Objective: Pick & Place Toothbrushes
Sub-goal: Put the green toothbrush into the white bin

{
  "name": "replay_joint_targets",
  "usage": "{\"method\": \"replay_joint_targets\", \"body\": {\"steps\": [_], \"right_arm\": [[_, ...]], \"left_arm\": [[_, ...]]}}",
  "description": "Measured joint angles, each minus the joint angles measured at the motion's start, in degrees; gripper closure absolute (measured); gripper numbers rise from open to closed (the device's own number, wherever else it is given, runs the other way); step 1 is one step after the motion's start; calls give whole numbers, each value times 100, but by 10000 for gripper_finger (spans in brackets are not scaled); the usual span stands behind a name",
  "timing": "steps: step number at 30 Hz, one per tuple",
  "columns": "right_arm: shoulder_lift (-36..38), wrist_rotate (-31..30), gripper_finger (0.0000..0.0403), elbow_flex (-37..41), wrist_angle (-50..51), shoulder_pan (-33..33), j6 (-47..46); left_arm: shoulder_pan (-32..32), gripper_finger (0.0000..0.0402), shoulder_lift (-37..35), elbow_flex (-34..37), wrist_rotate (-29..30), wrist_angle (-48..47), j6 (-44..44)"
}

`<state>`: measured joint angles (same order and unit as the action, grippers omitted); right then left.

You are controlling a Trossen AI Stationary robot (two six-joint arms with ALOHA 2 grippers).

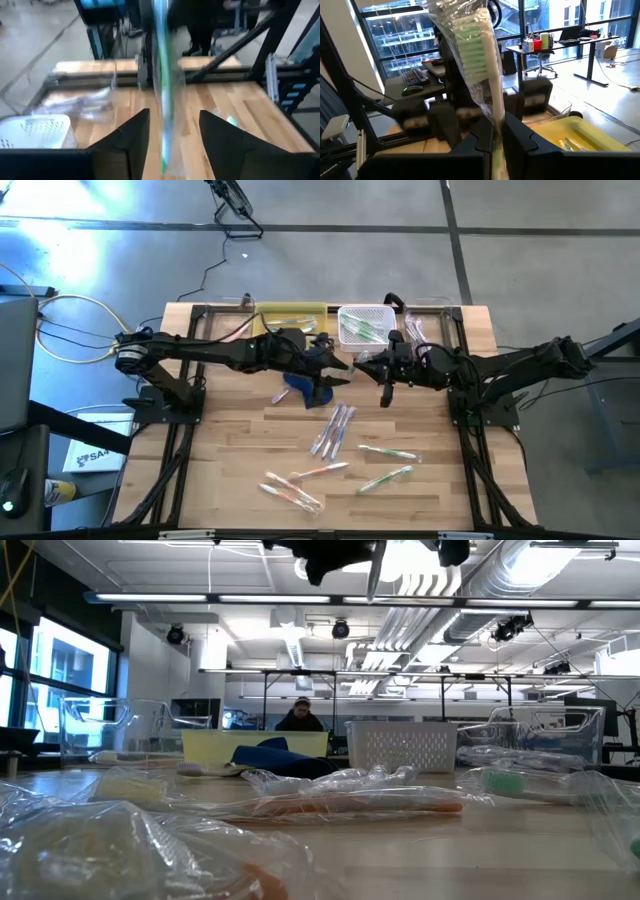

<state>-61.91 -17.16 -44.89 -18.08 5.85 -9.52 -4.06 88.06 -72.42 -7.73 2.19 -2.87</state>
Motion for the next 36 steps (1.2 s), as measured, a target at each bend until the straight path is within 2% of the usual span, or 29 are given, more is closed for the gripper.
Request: {"method": "replay_joint_targets", "body": {"steps": [4,13,20,25,29,32,36], "right_arm": [[81,7,390,5,86,0,-11],[164,-15,390,5,322,3,37],[203,-928,390,5,944,-117,277],[149,-1373,390,-4,1522,-646,495],[4,-1551,390,-6,1529,-1237,819],[-198,-1520,390,-6,1559,-1767,1020],[-654,-1057,390,-8,1579,-2431,1096]], "left_arm": [[-201,220,-248,-10,-315,-120,-169],[-732,218,-877,-4,-873,-749,-476],[-998,218,-1455,-7,-983,-968,-442],[-992,218,-1788,-7,-976,-944,-610],[-981,218,-1954,-7,-972,-928,-621],[-981,218,-1983,-7,-972,-926,-629],[-981,218,-1970,-7,-968,-952,-632]]}}
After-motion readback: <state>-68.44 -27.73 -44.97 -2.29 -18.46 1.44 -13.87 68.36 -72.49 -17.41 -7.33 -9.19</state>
